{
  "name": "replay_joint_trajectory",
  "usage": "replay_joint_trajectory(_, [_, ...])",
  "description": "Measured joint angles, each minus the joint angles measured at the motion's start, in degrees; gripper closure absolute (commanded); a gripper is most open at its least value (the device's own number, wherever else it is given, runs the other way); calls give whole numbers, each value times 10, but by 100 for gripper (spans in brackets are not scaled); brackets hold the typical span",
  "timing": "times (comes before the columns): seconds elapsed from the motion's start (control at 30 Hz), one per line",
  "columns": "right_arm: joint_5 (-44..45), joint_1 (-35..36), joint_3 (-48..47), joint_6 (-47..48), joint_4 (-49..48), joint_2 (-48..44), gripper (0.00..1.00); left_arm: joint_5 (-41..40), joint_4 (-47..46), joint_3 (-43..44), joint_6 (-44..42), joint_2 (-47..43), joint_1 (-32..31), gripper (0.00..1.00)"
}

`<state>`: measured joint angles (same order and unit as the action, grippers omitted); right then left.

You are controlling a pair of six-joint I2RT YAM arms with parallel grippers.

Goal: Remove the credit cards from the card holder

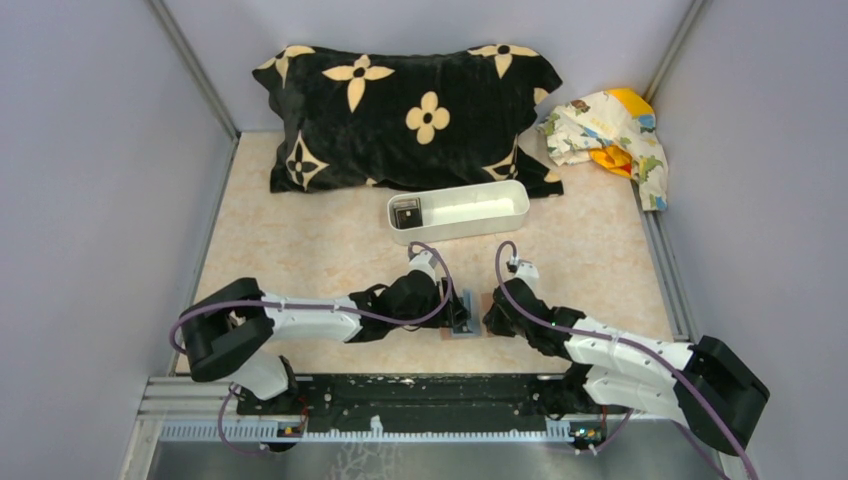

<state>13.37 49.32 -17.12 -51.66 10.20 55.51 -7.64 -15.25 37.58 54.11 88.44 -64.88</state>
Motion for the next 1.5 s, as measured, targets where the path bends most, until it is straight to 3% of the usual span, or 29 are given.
replay_joint_trajectory(0.53, [0,0,6,-1,3,-14,100,14,-19,0,-14,-6,0,34])
replay_joint_trajectory(0.83, [91,0,4,-16,151,-248,100,32,-37,2,-15,0,-1,34])
replay_joint_trajectory(0.93, [114,0,-16,-10,186,-288,100,36,-42,2,-15,8,-2,35])
replay_joint_trajectory(1.3, [99,0,-66,27,188,-210,100,48,-47,14,-21,52,-3,37])
replay_joint_trajectory(1.5, [63,0,-66,45,155,-148,100,45,-44,8,-24,26,-3,37])
